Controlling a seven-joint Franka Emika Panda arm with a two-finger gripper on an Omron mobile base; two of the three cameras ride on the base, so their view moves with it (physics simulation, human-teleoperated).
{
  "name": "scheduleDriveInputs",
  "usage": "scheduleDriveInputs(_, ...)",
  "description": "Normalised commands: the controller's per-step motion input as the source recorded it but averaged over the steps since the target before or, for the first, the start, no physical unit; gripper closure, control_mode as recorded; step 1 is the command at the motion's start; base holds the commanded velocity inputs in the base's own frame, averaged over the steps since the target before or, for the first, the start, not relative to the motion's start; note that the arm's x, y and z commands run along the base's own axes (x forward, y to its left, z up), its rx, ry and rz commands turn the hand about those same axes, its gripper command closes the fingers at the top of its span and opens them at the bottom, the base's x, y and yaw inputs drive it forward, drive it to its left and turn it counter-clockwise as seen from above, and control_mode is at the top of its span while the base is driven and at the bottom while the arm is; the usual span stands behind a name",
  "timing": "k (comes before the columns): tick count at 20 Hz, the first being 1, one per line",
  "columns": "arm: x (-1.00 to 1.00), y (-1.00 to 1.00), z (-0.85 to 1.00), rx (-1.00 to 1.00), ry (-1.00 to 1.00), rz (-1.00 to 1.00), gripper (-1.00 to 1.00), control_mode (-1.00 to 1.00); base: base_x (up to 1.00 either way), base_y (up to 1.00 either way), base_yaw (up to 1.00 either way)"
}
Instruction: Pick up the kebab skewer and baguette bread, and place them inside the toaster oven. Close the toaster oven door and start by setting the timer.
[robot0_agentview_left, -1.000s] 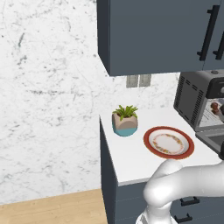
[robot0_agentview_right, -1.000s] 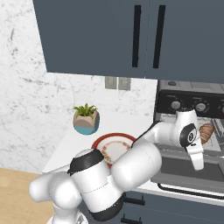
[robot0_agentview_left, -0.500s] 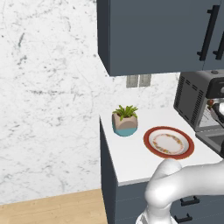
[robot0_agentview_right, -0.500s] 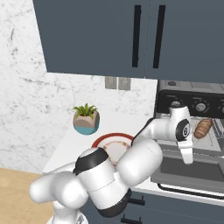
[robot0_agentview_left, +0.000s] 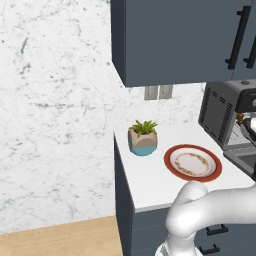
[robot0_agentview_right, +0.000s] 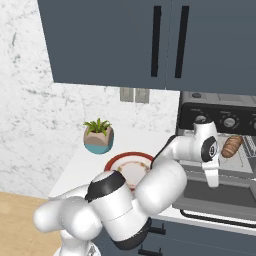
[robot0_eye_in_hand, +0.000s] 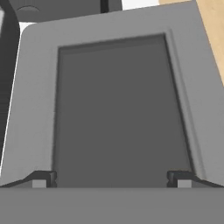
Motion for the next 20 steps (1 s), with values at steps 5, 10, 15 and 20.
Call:
scheduleDriveInputs(5, -0.15, -0.01, 0.01, 0.00, 0.00, -0.02, -1.00, -1.00, 0.00, 0.00, 0.00)
scheduleDriveInputs(10, -0.84, -0.02, 0.32, 0.00, 0.00, 0.00, -1.00, -1.00, 0.00, 0.00, 0.00)
scheduleDriveInputs(15, -0.92, 0.10, 0.45, -0.01, 0.01, 0.14, -1.00, -1.00, 0.00, 0.00, 0.00)
scheduleDriveInputs(20, -1.00, 0.17, 0.07, -0.01, 0.01, 0.50, -1.00, -1.00, 0.00, 0.00, 0.00)
